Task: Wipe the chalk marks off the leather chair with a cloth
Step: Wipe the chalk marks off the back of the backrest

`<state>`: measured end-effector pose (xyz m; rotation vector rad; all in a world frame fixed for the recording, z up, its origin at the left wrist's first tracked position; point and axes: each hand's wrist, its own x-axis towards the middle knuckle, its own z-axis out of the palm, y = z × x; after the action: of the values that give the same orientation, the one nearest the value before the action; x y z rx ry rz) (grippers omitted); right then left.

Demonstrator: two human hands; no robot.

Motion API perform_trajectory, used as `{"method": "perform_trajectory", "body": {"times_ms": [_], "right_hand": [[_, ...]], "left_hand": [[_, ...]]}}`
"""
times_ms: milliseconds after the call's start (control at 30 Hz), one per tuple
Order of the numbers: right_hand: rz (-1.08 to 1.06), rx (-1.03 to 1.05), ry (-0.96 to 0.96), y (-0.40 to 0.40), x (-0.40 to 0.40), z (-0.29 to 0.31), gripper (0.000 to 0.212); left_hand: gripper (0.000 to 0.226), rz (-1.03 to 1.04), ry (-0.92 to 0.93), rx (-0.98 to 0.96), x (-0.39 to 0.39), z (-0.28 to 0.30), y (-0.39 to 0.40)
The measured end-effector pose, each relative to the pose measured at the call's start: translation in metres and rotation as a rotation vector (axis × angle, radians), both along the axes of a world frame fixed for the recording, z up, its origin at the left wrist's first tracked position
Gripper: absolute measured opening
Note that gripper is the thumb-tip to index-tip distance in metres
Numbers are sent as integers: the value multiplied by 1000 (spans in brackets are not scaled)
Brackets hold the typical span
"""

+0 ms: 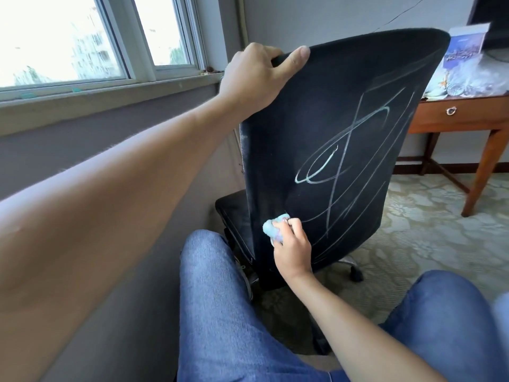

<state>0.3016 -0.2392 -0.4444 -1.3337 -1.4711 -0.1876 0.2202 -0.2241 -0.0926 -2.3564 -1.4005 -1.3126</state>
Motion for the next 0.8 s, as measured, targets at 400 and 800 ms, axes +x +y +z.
{"method": "perform_trajectory", "body": {"times_ms": [400,800], "right_hand": [[77,173,190,-23,12,132,41],[14,-140,127,11,7,-19,27]], "left_hand": [[53,382,398,653,4,-45,10],[110,403,659,658,0,-69,11]]}}
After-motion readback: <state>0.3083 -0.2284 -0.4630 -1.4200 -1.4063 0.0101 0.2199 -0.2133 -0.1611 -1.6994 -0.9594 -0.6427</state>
